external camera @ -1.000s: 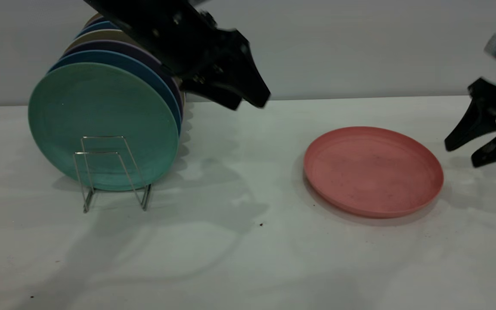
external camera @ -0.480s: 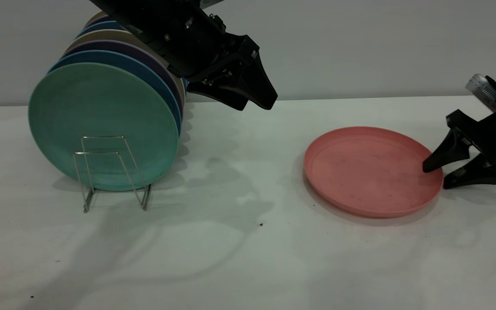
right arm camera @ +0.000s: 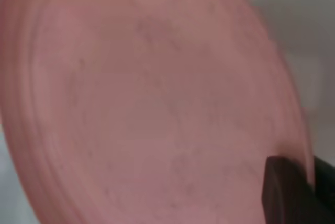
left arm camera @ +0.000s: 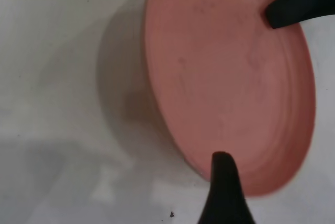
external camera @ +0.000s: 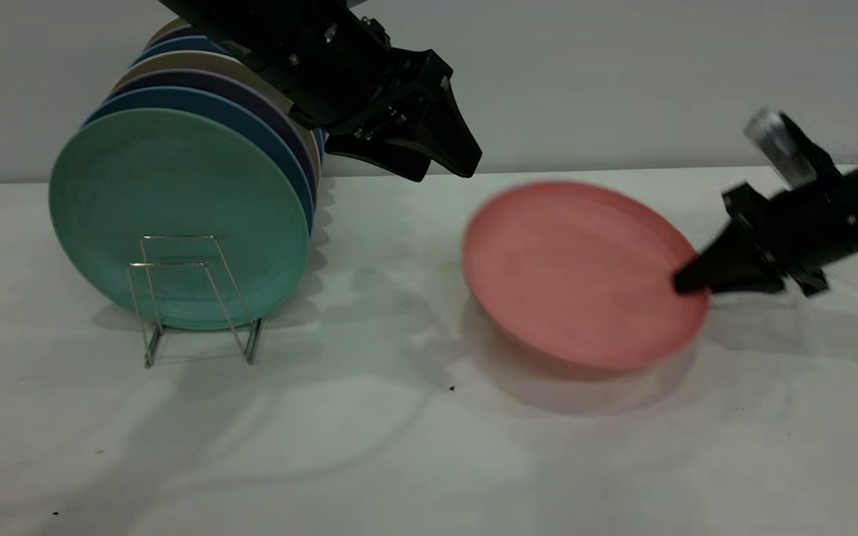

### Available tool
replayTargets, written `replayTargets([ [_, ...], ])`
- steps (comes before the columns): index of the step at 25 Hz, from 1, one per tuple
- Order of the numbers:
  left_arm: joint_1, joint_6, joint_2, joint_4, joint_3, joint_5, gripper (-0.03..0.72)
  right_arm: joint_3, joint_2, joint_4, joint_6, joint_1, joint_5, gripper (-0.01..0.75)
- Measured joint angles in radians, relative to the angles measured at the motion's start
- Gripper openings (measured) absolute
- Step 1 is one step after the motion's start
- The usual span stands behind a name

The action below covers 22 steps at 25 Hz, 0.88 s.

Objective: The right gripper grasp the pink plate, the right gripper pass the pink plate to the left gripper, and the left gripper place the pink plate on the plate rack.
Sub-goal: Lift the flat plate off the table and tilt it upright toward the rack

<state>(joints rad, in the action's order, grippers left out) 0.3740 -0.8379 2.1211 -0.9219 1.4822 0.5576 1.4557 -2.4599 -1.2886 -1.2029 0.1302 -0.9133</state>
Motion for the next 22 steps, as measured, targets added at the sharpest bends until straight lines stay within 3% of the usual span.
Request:
replayTargets([
  [5,0.000,0.027,0.000,0.000,0.000,0.010,0.555,0.000,0.053,-0.063,-0.104,-0.030,-0.072,0.018],
  [17,0.000,0.069,-0.045,0.004,0.022,0.036,0.555,0.000,0.109,-0.013,-0.149,-0.045,-0.077,0.019],
  [22,0.000,0.092,-0.068,0.074,0.042,0.041,0.555,0.000,0.109,0.001,-0.154,-0.044,-0.092,0.019],
])
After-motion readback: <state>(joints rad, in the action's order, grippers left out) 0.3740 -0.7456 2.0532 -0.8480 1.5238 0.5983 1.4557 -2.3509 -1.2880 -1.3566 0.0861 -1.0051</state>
